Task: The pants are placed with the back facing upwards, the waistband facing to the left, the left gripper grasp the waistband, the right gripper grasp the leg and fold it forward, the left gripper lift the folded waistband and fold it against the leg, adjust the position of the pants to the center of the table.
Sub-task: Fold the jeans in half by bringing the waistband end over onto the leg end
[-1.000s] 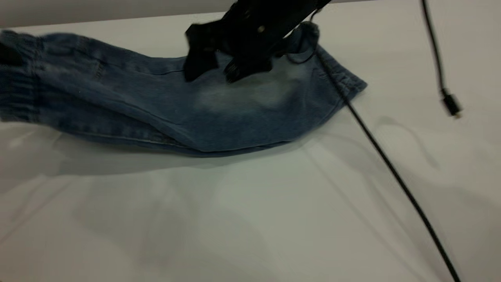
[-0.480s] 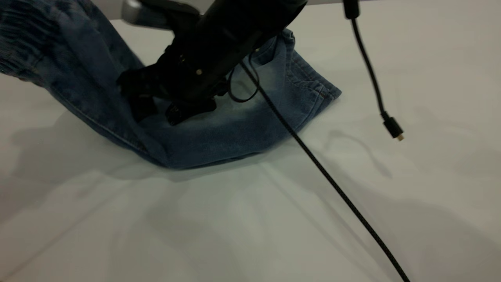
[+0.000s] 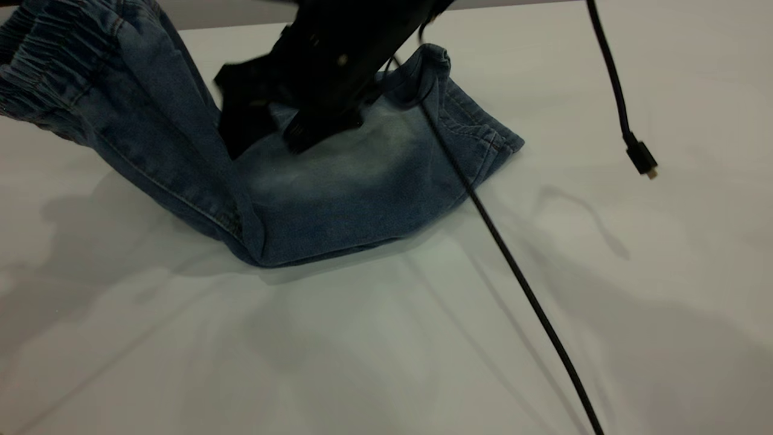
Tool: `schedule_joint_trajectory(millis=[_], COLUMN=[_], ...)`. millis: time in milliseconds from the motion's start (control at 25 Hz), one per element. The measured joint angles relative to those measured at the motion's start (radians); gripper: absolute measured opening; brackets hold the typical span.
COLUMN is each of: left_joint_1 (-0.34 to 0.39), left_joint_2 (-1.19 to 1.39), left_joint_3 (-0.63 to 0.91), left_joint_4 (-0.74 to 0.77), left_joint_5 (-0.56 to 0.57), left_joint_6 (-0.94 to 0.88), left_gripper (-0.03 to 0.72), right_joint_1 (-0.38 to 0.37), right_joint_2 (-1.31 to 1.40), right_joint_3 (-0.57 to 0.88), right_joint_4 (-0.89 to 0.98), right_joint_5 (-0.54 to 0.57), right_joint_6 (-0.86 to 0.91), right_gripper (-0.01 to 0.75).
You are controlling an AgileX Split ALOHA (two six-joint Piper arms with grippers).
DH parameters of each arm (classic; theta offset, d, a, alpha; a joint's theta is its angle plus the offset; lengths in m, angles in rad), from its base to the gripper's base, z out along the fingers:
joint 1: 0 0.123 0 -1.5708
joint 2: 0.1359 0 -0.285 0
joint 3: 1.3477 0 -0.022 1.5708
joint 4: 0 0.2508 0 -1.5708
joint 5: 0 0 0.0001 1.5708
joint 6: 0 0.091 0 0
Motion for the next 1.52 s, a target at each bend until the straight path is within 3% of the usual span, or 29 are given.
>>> schedule_joint_trajectory(millis=[280,520,760,1120,1320,1520], left_joint_1=[0.001,0.0,-0.064,-0.266,-0.268,-0.268], left_joint_2=[0.0,0.0,0.0,0.024,0.043,0.043], left_joint_3=[0.0,-0.021,-0.113,-0.141,-0.141,-0.141], left_joint_4=[-0.004,-0.056,-0.056,-0.083,-0.08,-0.08], left_joint_5=[0.044,0.09,0.092,-0.115,-0.122,-0.117], left_joint_6=[0.001,0.001,0.001,0.001,0.005,0.006], left_gripper=[0.083,0.083,0.083,0.083,0.083,0.083], right_joint_1=[-0.071,-0.071,-0.071,-0.059,-0.07,-0.097], right_joint_2=[0.001,0.052,0.093,0.091,0.036,-0.071], right_joint_3=[0.0,0.0,-0.003,-0.001,0.005,0.002], right_joint_4=[-0.208,-0.387,-0.33,-0.26,-0.291,-0.301], right_joint_5=[-0.009,-0.045,-0.031,0.014,0.067,0.014], right_joint_6=[0.121,0.244,0.242,0.186,0.194,0.192], right_gripper=[0.546,0.546,0.542,0.542,0.542,0.542])
